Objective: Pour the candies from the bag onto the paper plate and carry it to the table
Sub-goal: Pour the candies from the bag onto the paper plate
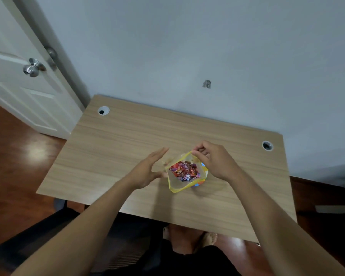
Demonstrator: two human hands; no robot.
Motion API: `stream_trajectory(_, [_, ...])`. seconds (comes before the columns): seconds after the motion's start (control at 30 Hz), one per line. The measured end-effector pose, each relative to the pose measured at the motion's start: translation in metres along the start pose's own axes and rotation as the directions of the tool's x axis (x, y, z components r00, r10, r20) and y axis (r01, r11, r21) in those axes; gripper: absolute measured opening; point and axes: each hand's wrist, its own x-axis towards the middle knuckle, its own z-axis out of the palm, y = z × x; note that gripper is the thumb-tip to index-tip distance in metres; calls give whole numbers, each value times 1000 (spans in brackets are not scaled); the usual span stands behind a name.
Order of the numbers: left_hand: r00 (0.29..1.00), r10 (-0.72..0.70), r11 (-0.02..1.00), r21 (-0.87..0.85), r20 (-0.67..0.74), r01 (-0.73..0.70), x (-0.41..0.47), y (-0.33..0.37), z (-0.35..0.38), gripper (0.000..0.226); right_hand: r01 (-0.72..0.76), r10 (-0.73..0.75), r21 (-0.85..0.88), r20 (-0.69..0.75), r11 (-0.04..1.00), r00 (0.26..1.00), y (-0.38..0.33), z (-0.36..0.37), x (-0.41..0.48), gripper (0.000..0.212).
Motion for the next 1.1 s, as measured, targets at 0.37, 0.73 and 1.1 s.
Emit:
stream_trajectory(0.37, [982, 36, 958, -272, -185, -86, 9, 48, 27, 33, -259, 366, 725, 11, 638, 931, 42, -6, -4, 37])
stream_trajectory(0.73, [979, -192, 824, -553, -65, 125, 17, 42, 50, 42, -484, 395, 806, 344, 341, 852, 87, 61, -48, 92])
stream_trajectory(1.1, [886, -447, 817, -348, 120, 459, 46, 29, 99, 40, -531, 512, 427, 168, 732, 842, 123, 110, -57, 30])
